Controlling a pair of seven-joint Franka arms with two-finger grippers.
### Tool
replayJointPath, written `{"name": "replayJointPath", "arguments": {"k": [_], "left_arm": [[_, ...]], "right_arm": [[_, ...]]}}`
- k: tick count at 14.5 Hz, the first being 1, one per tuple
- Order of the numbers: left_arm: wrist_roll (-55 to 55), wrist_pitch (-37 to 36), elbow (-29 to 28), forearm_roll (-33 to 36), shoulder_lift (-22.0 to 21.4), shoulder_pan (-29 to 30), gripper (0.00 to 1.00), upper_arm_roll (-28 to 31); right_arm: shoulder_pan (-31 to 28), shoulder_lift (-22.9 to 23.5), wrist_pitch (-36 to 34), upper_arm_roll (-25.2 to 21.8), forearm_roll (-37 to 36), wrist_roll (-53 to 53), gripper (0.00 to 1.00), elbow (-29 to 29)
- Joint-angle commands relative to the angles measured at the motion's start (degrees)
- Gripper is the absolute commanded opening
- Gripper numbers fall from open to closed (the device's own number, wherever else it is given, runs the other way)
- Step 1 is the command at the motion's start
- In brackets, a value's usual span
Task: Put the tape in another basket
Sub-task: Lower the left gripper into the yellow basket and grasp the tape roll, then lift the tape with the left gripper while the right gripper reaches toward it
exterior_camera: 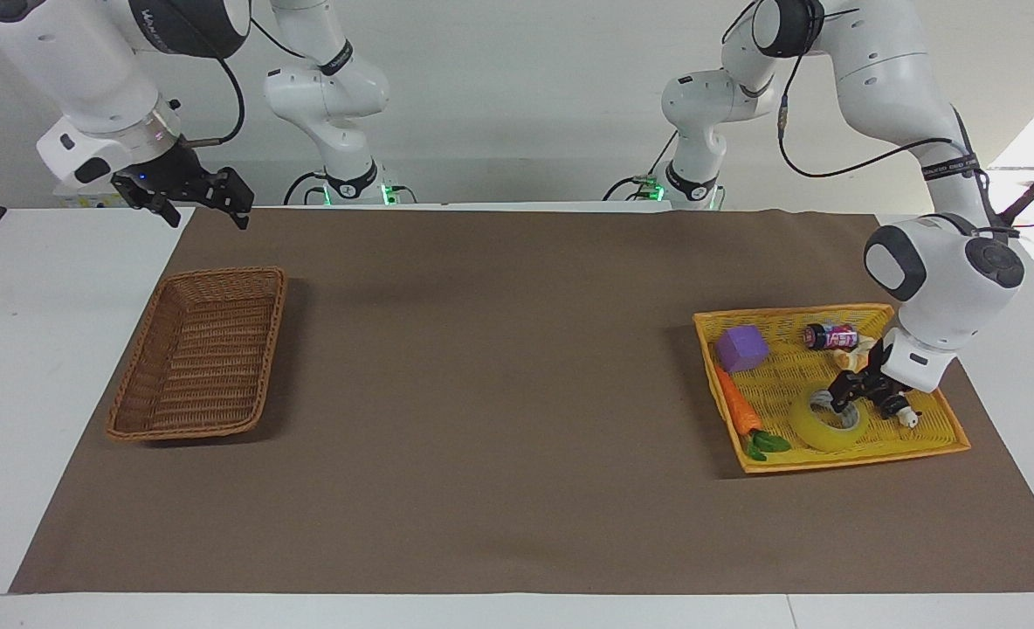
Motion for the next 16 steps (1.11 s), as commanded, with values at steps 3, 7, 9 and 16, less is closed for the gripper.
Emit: {"name": "replayJointPath", "arguments": {"k": [3, 7, 9, 16], "left_arm": [[-0.52, 1.47, -0.06, 0.23, 1.64, 0.23, 0.58, 0.03], [-0.61, 1.65, -2.26, 0.23, 1.38, 0.06, 0.35, 0.03], [-0.52, 1.13, -2.18, 0.14, 1.29, 0.14, 0.08, 0.03], [-7.17, -17.75, 10.55, -5.82, -0.9, -1.52, 0.0, -0.32]], "right_arm": [[-0.52, -1.14, -0.22, 0.53, -0.45, -1.2, 1.0, -1.29], [-0.52, -1.14, -0.22, 0.53, -0.45, -1.2, 1.0, -1.29], [-0.52, -1.14, -0.22, 0.53, -0.45, -1.2, 1.0, -1.29], [-0.52, -1.14, -0.22, 0.53, -0.45, -1.2, 1.0, -1.29]]}}
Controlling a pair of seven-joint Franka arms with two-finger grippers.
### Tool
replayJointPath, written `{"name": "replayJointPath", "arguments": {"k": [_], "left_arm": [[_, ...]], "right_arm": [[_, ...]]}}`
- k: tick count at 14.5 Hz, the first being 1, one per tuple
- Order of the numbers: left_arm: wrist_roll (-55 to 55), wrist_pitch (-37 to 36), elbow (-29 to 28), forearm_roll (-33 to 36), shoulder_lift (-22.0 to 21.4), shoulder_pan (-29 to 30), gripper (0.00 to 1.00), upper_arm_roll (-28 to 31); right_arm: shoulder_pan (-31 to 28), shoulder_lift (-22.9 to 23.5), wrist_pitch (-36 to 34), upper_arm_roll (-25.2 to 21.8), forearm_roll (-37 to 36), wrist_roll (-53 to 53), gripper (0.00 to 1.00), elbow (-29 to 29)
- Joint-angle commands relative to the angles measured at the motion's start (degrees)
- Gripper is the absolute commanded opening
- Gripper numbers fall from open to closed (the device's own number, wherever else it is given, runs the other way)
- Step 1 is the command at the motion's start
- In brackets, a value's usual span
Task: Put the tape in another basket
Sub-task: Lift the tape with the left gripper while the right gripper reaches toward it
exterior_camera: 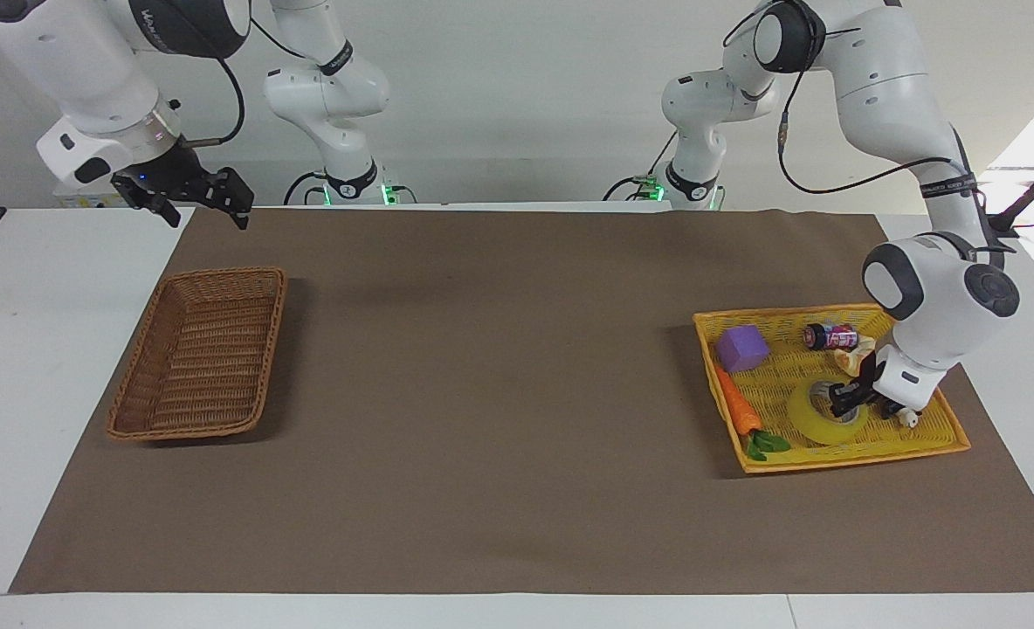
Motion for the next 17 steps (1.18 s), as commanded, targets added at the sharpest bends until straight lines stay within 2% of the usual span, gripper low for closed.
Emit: {"name": "replayJointPath", "arguments": {"k": [1, 3, 5, 7, 9, 12, 13, 14, 17], "left_arm": [[-7.03, -8.07, 3.57, -4.4, -3.71, -2.74, 0.0, -0.21], [-13.18, -13.52, 3.57, -5.56, -6.53, -8.0, 0.0, -0.21], [-19.24, -17.39, 3.31, -7.92, -7.5, -13.62, 0.0, -0.21], [-26.97, -17.5, 3.05, -10.74, -7.77, -19.08, 0.0, -0.21], [-34.35, -15.75, 1.22, -11.19, -8.82, -25.84, 0.0, -0.12], [-41.94, -5.22, -4.41, -11.19, -10.76, -33.59, 0.0, -0.21], [-42.73, -4.32, -4.25, -11.36, -10.67, -34.56, 0.0, -0.3], [-44.39, -3.97, -3.9, -12.49, -10.58, -34.92, 0.0, -0.21], [-44.76, -3.79, -3.54, -13.65, -10.41, -34.93, 0.01, -0.21]], "right_arm": [[-0.52, -1.14, -0.22, 0.53, -0.45, -1.2, 1.0, -1.29], [-0.52, -1.14, -0.22, 0.53, -0.45, -1.2, 1.0, -1.29], [-0.52, -1.14, -0.22, 0.53, -0.45, -1.2, 1.0, -1.29], [-0.52, -1.14, -0.22, 0.53, -0.45, -1.29, 1.0, -1.29], [-0.52, -1.75, -0.49, 0.62, -0.37, -1.38, 1.0, -1.55], [0.35, -2.2, 0.04, 1.32, -0.02, -1.38, 1.0, -2.52], [1.23, -2.11, 0.39, 1.41, 2.07, -1.38, 1.0, -2.52], [1.5, -2.02, 2.05, 1.32, 7.75, -1.55, 1.0, -2.52], [1.76, -2.02, 9.69, 1.32, 19.98, -3.4, 1.0, -5.33]]}}
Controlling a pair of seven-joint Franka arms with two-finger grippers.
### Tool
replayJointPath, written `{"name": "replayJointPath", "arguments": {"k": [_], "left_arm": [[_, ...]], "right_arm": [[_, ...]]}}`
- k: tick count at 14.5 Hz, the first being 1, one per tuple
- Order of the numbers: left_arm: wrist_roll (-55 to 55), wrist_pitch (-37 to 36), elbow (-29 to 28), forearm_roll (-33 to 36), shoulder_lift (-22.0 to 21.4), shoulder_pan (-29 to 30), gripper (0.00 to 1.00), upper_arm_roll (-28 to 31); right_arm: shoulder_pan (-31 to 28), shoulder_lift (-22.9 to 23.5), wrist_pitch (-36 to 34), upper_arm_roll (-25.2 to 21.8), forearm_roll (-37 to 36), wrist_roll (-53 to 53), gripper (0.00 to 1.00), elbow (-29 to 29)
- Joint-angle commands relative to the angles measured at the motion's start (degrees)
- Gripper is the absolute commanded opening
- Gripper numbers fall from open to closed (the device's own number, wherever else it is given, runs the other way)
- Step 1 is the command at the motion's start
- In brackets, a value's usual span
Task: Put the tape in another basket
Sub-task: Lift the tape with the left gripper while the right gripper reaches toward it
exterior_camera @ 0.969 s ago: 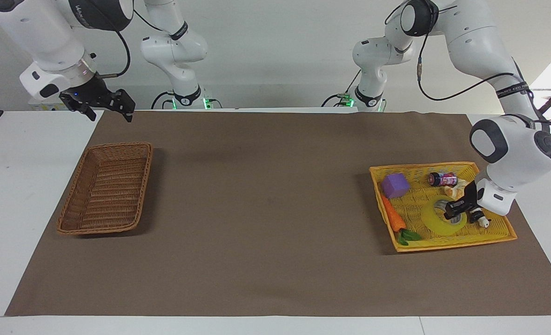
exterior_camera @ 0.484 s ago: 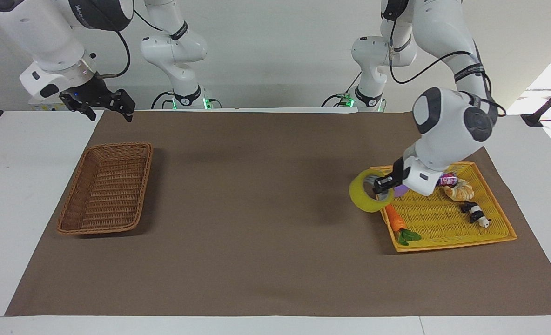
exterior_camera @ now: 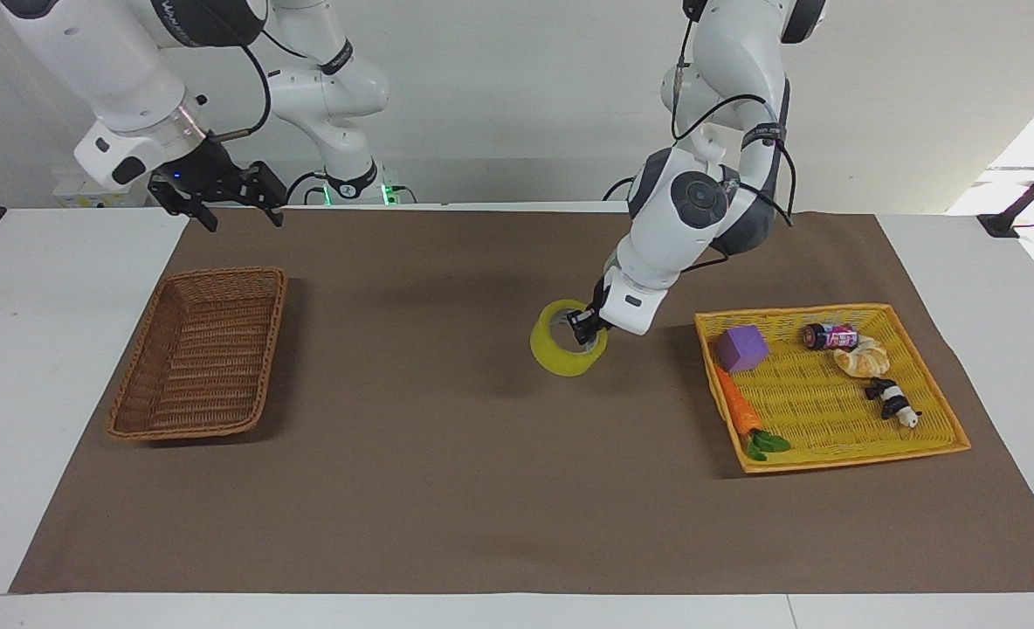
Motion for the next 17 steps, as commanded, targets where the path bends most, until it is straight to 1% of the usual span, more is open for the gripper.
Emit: {"name": "replayJointPath", "arguments": {"k": [1, 3, 5, 6, 8, 10, 13, 15, 16, 17], "left_arm": [[-0.38, 0.6, -2.22, -1.36, -2.41, -0.28, 0.02, 0.85], [-0.38, 0.78, -2.4, -1.45, -2.5, -0.73, 0.02, 0.85], [-0.47, 0.87, -2.23, -1.45, -2.41, -0.55, 0.02, 0.93], [-0.47, 0.87, -2.23, -1.45, -2.41, -0.64, 0.02, 0.93], [-0.47, 0.69, -2.31, -1.45, -2.41, -0.64, 0.02, 0.93], [-0.56, 0.69, -2.31, -1.45, -2.5, -0.73, 0.02, 0.93], [-0.82, 0.86, -2.31, -1.45, -2.5, -1.69, 0.02, 0.93], [-1.17, 0.87, -2.31, -1.45, -2.5, -2.39, 0.02, 1.02], [-1.17, 0.87, -2.31, -1.36, -2.5, -2.48, 0.02, 1.02], [-1.17, 0.78, -2.31, -1.36, -2.5, -2.48, 0.02, 0.93]], "right_arm": [[-0.28, -0.73, 5.91, 0.46, 10.7, -2.48, 1.0, -4.21], [-0.02, 0.77, 9.6, 0.46, 18.71, -2.48, 1.0, -7.19], [0.33, 3.57, 13.81, 0.46, 30.03, -3.09, 1.0, -10.96], [1.64, 4.8, 16.79, 0.46, 34.96, -3.45, 1.0, -12.29], [3.93, 7.44, 20.68, 0.46, 40.26, -3.89, 1.0, -13.44], [6.12, 9.82, 22.26, 0.46, 49.11, -3.89, 1.0, -14.66], [11.57, 12.28, 29.46, 0.46, 60.11, -4.07, 1.0, -16.69], [14.91, 14.91, 32.98, 0.46, 65.74, -6.25, 1.0, -16.78], [15.62, 15.88, 33.87, 0.46, 68.47, -7.74, 1.0, -16.78], [15.8, 16.5, 33.96, 0.46, 69.71, -8.8, 1.0, -16.78]]}}
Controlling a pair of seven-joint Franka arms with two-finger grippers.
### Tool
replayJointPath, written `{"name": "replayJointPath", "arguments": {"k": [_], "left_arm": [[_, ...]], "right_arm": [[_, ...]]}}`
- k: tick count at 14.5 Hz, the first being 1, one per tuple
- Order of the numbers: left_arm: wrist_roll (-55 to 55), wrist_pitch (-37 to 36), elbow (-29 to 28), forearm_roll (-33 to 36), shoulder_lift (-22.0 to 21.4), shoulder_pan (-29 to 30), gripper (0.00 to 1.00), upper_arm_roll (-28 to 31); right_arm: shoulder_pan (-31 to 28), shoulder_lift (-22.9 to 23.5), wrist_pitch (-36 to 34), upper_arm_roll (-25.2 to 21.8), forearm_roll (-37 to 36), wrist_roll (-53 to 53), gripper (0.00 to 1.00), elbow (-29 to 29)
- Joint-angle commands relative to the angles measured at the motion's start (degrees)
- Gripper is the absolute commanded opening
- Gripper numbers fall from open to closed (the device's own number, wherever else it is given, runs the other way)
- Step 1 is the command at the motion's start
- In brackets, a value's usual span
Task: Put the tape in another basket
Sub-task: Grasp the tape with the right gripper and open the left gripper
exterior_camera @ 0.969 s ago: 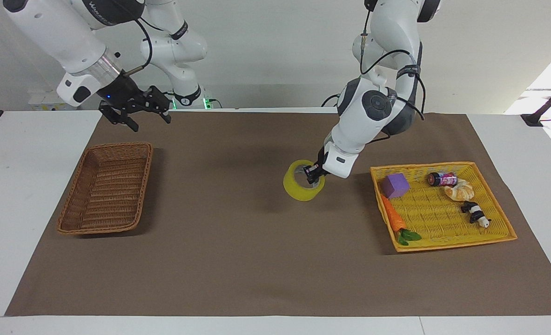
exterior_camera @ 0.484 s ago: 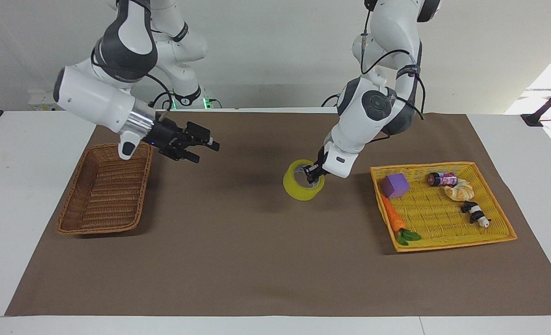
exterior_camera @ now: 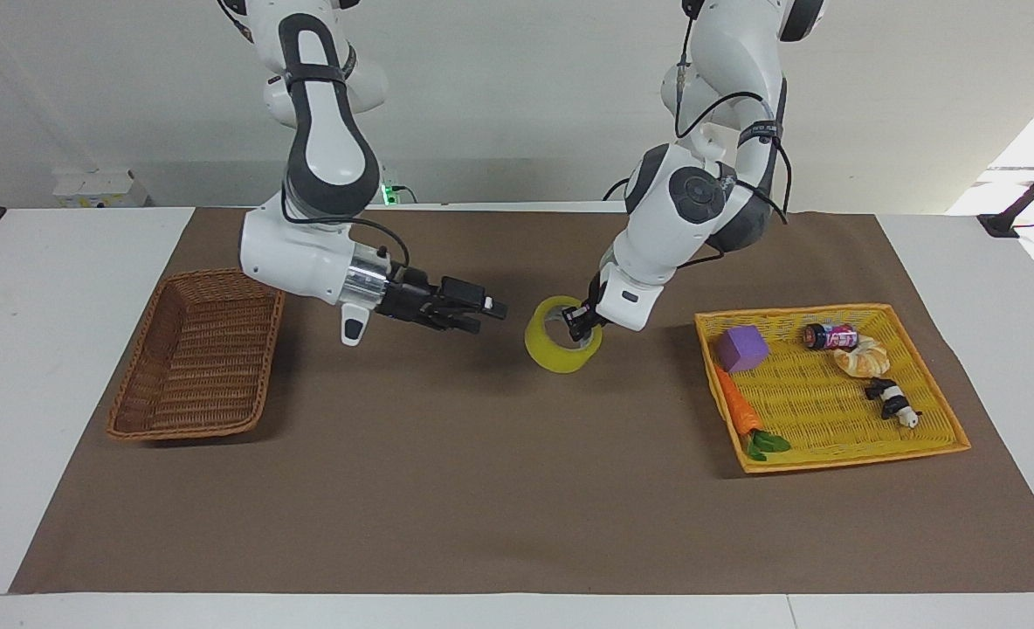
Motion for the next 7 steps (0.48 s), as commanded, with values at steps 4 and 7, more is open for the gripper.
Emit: {"name": "replayJointPath", "arguments": {"k": [4, 7], "left_arm": [[-0.62, 0.68, -1.99, -1.05, -2.24, -1.66, 0.02, 0.83], [-0.62, 0.68, -2.08, -1.05, -2.33, -1.66, 0.02, 0.83]], "right_arm": [[1.17, 0.92, 0.9, 0.3, 3.87, -4.93, 1.0, -2.85], [2.14, 0.65, 0.98, 0.3, 3.96, -5.47, 1.0, -3.82]]}}
